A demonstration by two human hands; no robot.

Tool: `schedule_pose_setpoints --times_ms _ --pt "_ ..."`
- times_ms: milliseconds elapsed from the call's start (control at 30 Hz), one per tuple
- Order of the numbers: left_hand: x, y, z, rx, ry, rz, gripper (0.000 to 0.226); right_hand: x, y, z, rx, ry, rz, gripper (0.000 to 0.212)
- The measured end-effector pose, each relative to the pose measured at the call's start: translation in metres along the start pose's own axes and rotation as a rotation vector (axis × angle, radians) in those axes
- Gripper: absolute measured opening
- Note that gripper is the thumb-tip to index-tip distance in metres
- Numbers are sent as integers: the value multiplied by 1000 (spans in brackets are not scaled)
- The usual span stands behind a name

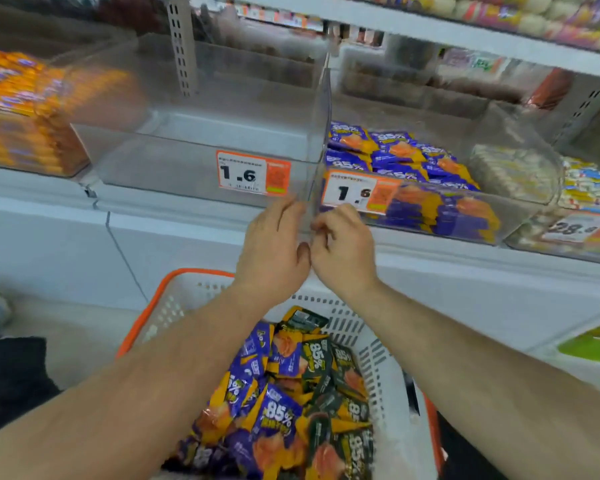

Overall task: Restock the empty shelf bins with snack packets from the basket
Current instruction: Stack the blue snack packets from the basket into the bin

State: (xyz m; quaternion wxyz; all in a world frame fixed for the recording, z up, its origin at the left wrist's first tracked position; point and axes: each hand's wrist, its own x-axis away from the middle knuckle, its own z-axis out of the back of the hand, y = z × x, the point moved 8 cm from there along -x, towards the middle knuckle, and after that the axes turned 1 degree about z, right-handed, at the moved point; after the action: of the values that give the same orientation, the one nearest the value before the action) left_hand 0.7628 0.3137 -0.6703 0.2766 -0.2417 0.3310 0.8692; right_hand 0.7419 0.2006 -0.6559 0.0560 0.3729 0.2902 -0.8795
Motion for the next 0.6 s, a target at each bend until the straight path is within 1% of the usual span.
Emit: schedule_pose_setpoints --times_ms 67,133,167,200,233,267,300,333,367,433,533,600 --pt "29 -20 -12 17 -128 95 54 40 26 -36 0 -174 -188 17" --pt "58 -38 -27 34 -270 219 51 85 50 -73 12 -399 -347 17" --pt "71 -46 -34 40 -334 288 51 108 57 -91 17 -545 -416 16" --pt "84 -54 -41 41 -393 361 52 135 64 -109 24 -727 -486 15" --pt "97 -60 -47 46 -451 433 52 162 67 -125 37 -923 -532 19" --pt "108 -65 -53 55 -502 491 52 188 70 -135 73 -1091 -558 28" --pt "118 -68 -59 64 -546 535 52 212 73 -142 128 -1228 -570 35" --pt "125 -70 -62 73 -576 564 51 233 76 -145 184 -1329 -582 38" --pt "131 -72 -65 83 -599 589 51 251 79 -148 230 -1405 -584 38" --pt "141 -75 -69 95 -619 626 50 277 84 -151 258 -1483 -609 34" --pt "151 -76 -71 124 -636 661 46 291 83 -149 253 -1480 -660 25" --pt "155 -76 -72 143 -643 668 44 290 79 -149 243 -1446 -642 26"
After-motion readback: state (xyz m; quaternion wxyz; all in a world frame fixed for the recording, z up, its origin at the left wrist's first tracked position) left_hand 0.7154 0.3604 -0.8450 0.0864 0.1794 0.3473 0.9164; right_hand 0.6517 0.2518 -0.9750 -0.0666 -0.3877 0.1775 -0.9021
